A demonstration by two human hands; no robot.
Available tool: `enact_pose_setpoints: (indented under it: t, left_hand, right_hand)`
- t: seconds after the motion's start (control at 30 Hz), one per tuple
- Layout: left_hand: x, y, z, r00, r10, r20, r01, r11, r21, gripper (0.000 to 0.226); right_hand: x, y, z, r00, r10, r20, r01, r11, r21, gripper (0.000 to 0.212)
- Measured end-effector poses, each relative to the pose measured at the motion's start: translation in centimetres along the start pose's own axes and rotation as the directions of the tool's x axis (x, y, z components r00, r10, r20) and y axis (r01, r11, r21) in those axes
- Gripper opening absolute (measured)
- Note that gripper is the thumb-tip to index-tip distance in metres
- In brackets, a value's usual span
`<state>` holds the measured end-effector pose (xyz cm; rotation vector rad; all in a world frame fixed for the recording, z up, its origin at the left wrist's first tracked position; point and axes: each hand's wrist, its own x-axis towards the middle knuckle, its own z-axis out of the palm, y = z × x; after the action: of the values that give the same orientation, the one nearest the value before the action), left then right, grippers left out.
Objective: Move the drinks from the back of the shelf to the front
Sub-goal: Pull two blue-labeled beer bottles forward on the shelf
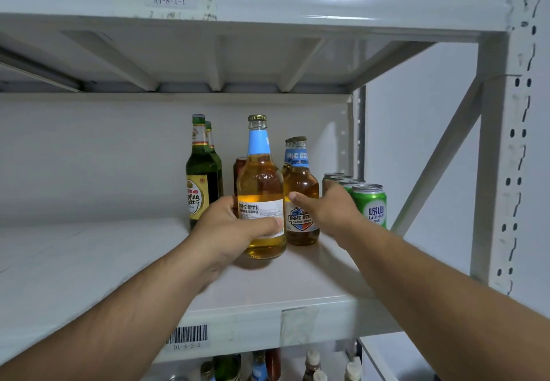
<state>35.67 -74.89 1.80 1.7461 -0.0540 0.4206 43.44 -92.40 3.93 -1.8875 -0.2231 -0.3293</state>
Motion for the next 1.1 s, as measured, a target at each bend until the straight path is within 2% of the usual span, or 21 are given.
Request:
enact_pose_setpoints:
  t: [0.03, 0.1, 0.17, 0.3, 0.43, 0.57, 0.67, 0.9, 1.1]
  left_hand:
    - [0.2, 0.2, 0.3, 1.0, -0.003, 0.002, 0.003, 1.0, 0.007, 0.047]
    - [0.5, 0.5, 1.0, 1.0, -0.017, 0.003, 0.017, 1.0, 0.018, 0.063]
    - [0.7, 0.8, 1.7, 1.0, -0.031, 0.007, 0.031, 0.999, 0.03, 0.073]
    - [0.9, 1.4, 3.7, 0.999, -0.045, 0.027, 0.043, 0.998, 0.054, 0.044]
    - [1.3, 1.6, 5.4, 0.998, -0.066, 0.024, 0.064, 0.995, 0.077, 0.046]
    - [1.6, 1.4, 6.8, 0.998, -0.066, 0.008, 0.065, 0.994, 0.087, 0.041]
    - [1.4, 1.3, 7.5, 0.997, -0.078, 0.006, 0.077, 0.994, 0.076, 0.047]
    - [0.6, 0.9, 8.1, 0.991, -0.12, 0.052, 0.116, 0.99, 0.074, 0.042]
    - [0.4, 1.0, 7.6, 0.987, -0.141, 0.076, 0.131, 0.983, 0.125, 0.051]
  right_hand:
    - [-0.5, -0.2, -0.7, 1.0, -0.025, -0.007, 0.024, 0.998, -0.06, 0.056]
    - [-1.4, -0.4, -2.2, 0.996, -0.094, -0.007, 0.092, 0.982, -0.168, 0.069]
    - [-2.2, -0.5, -3.5, 0.986, -0.161, 0.032, 0.164, 0.966, -0.202, 0.077]
    - [-3.4, -1.0, -6.7, 0.957, -0.265, 0.118, 0.29, 0.888, -0.356, 0.079]
    - [-3.6, -1.1, -9.1, 0.939, -0.332, 0.094, 0.336, 0.822, -0.46, 0.073]
    - [-3.9, -0.6, -10.4, 0.931, -0.357, 0.081, 0.35, 0.806, -0.478, 0.07]
    - [-3.8, -0.3, -11.2, 0.932, -0.353, 0.076, 0.347, 0.819, -0.457, 0.07]
    - [-3.9, 0.4, -11.8, 0.947, -0.309, 0.086, 0.315, 0.844, -0.434, 0.069]
    - [-3.9, 0.6, -11.6, 0.943, -0.32, 0.093, 0.328, 0.843, -0.426, 0.069]
